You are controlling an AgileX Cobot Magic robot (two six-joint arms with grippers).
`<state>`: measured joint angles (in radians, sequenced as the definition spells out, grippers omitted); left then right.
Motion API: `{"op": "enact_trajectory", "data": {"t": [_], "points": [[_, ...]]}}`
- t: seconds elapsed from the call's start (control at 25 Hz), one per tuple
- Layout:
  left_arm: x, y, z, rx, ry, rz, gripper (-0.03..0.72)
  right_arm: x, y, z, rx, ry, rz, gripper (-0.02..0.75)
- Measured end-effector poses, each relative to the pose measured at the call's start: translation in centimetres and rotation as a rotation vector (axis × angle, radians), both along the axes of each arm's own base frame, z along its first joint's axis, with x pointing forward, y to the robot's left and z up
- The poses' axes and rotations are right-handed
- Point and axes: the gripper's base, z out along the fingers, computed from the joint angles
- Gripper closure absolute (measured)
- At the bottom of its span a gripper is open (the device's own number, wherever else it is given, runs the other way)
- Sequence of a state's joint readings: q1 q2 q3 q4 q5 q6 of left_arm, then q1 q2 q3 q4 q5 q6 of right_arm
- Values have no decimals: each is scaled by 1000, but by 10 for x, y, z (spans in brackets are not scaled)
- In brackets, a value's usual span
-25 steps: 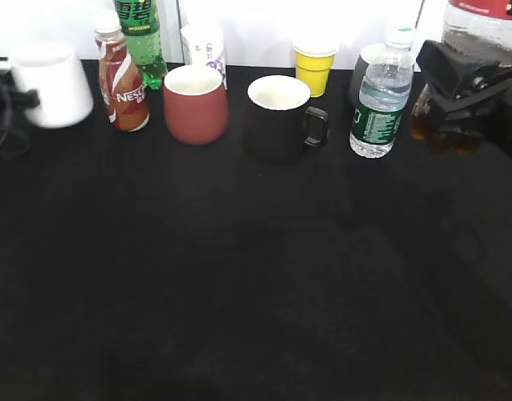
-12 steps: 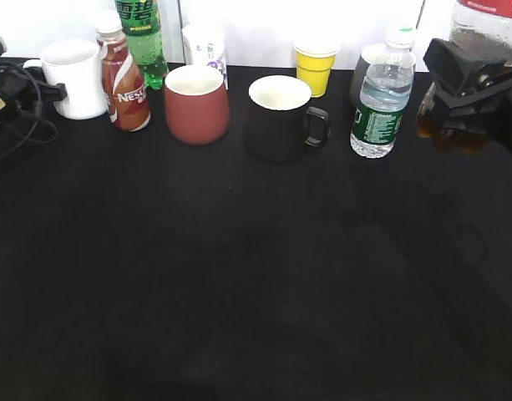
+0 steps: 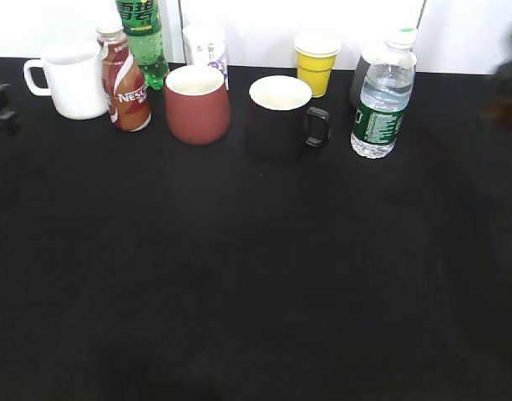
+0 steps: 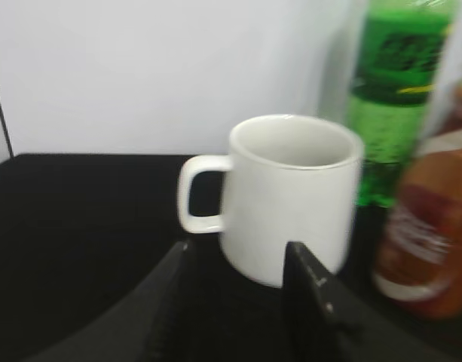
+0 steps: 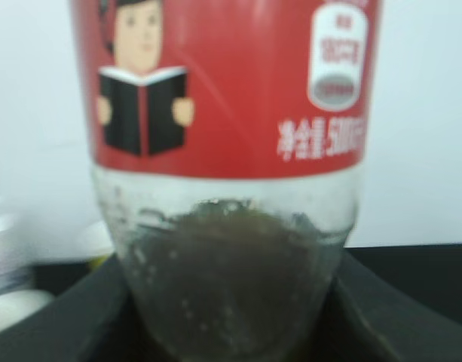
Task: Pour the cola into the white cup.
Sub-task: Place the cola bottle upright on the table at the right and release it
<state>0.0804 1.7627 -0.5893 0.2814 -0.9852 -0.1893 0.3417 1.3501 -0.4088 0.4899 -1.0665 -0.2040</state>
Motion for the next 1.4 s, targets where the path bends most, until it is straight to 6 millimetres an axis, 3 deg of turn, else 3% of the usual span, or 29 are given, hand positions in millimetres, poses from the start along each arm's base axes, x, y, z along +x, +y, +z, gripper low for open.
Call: {"op": "enact_trajectory", "data": {"t": [0.08,0.16,0.36,0.52,0.68,0.92,1.12,1.24,1.4], "points": [[-20,-6,12,43,7,-52,386,20,-21,5,-6,-7,-86,353],[-27,-7,23,25,-10,-57,386,49,-34,0,-25,12,-52,353],[-37,-15,43,11,-30,-137,386,119,-61,-55,-51,57,85,353],[-40,-17,50,24,-53,-162,386,169,-55,-102,-96,52,213,353],[-41,-19,50,41,-50,-184,386,191,-51,-137,-115,87,267,353],[-41,-19,50,42,-50,-185,386,198,-49,-143,-128,67,293,275],[-41,-19,50,42,-50,-185,386,181,-50,-147,-104,104,276,138],[-42,-19,51,43,-56,-185,386,172,-51,-130,-98,85,253,131],[-46,-17,57,71,-30,-161,386,146,-50,-125,-90,128,249,131]]}}
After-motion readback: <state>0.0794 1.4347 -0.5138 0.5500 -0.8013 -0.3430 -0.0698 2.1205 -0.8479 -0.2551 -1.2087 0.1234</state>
